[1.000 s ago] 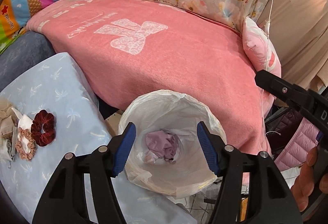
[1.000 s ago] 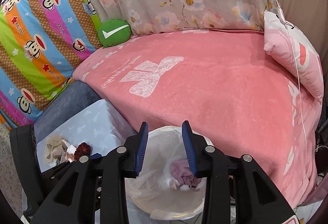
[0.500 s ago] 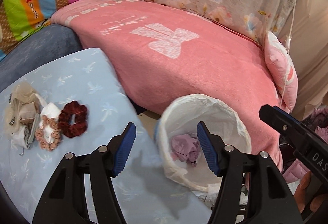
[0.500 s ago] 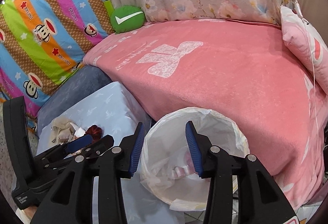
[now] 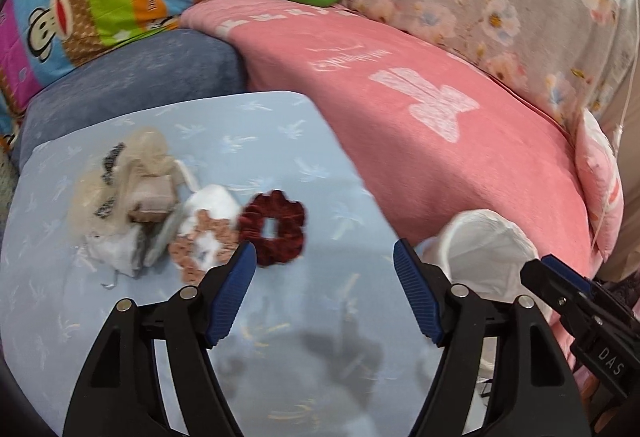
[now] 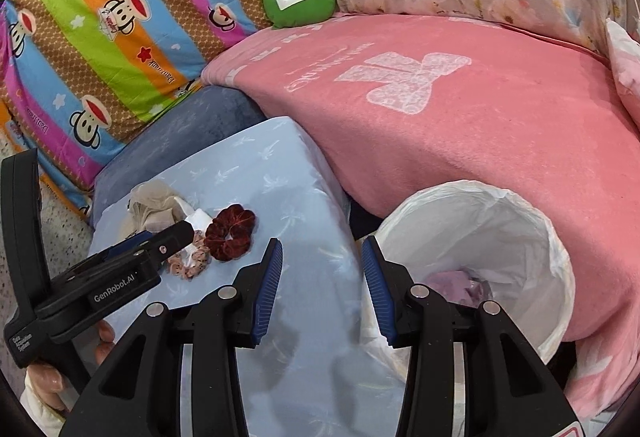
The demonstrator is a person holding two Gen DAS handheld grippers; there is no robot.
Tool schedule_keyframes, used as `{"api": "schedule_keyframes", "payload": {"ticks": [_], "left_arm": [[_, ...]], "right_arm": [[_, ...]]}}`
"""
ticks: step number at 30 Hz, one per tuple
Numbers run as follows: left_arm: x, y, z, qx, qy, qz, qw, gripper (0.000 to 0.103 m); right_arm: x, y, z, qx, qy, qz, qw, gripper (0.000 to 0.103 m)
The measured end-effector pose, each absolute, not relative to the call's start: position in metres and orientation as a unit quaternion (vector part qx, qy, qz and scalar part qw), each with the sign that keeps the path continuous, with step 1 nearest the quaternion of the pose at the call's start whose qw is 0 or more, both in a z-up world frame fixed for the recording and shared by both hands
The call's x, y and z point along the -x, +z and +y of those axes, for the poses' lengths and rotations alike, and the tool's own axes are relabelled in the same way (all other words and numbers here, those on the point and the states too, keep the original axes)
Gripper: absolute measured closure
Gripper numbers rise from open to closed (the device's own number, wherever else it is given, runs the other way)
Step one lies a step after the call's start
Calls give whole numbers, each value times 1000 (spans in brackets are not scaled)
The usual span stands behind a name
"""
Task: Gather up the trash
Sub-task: 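Move both tools back over the beige tulle with the leopard bow, then close both tools on the beige tulle piece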
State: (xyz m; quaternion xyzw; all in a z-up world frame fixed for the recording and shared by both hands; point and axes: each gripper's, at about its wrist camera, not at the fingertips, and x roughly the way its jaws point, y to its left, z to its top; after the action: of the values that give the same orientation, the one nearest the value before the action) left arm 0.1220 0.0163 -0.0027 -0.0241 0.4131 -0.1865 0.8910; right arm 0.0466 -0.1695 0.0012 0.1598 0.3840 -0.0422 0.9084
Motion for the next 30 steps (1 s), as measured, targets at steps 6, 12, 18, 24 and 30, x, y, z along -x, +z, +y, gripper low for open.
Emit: {"api": "schedule_keyframes", "payload": {"ticks": [6,12,18,24,30], "left_arm": [[-143,-7,69,45,-141,414,898,31],[-169,-8,120,67,-98,415,902,31],[-203,-15,158,112,-84,428,893,31],[-230,-28,170,153,-96,444,878,39],[-253,-43,171,174,-121,467,859,58]], "right_arm": [[-70,-8,-129,-149,-15,395,906,62],[-100,-12,-87,-142,17,399,906,62],[-135,-14,-53,-141,40,400,905,62],[-172,-15,-26,-143,55,398,905,62],[-204,-21,-2,-143,74,402,902,62]]}}
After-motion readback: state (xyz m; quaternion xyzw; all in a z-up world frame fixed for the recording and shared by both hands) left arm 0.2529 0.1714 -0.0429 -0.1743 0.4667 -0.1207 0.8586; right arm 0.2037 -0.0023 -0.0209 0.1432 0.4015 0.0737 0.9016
